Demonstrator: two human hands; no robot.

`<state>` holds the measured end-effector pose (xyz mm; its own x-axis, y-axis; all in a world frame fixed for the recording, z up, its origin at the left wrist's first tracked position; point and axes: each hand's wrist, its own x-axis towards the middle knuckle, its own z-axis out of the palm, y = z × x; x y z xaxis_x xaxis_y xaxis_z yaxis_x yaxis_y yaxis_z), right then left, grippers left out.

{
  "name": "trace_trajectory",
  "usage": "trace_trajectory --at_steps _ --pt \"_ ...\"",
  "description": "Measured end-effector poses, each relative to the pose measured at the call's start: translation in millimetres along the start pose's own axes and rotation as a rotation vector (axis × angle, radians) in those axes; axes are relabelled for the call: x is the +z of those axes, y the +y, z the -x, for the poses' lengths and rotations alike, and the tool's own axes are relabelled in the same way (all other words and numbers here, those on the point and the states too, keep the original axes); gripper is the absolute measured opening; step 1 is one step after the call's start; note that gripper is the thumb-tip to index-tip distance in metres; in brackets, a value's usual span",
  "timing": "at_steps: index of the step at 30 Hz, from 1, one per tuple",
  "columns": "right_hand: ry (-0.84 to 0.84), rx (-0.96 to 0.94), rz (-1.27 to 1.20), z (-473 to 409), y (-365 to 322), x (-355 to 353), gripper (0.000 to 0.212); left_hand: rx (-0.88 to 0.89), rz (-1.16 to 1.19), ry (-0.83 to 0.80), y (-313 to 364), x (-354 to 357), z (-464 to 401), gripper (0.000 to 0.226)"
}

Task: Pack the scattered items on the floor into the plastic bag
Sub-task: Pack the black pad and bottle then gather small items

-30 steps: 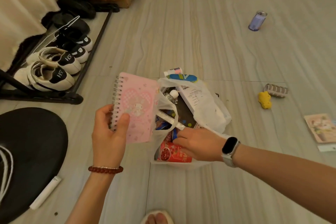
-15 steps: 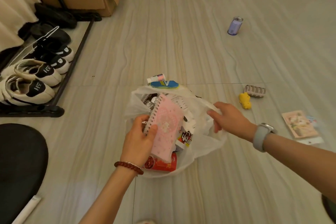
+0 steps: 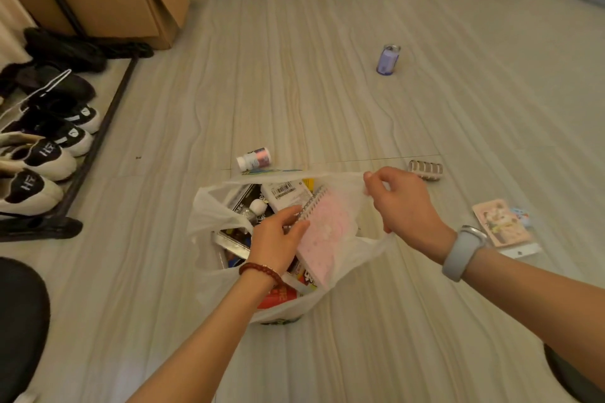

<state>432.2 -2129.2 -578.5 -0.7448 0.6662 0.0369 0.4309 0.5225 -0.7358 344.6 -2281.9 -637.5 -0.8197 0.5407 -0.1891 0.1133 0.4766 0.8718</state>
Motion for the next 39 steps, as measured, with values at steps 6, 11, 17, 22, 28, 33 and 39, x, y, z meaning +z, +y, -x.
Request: trace_trajectory --at_steps 6,11,17,22,28,33,39 --pt "-0.077 0.047 -0.076 1 3 -3 0.028 0.164 -0.167 0.216 7 -7 7 0.034" --pt "-0.126 0.068 -0.136 3 6 4 0.016 0.114 -0.493 0.547 -29 -37 28 0.029" --pt "-0.129 0.106 -0.185 26 2 20 0.03 -0.066 -0.773 0.152 -63 -34 34 0.039" --pt "-0.206 0.09 -0.164 76 16 36 0.033 0.132 -0.632 0.162 -66 -41 45 0.025" --pt "-0.205 -0.107 0.092 60 -2 23 0.027 0.281 -0.283 0.454 -29 -75 49 0.015" --pt "0.118 -0.342 0.092 -5 -46 -16 0.016 0.431 -0.106 0.683 28 -99 19 0.02" --pt "0.358 -0.24 -0.214 -57 -63 -35 0.02 0.388 0.035 0.872 43 -125 3 0.016"
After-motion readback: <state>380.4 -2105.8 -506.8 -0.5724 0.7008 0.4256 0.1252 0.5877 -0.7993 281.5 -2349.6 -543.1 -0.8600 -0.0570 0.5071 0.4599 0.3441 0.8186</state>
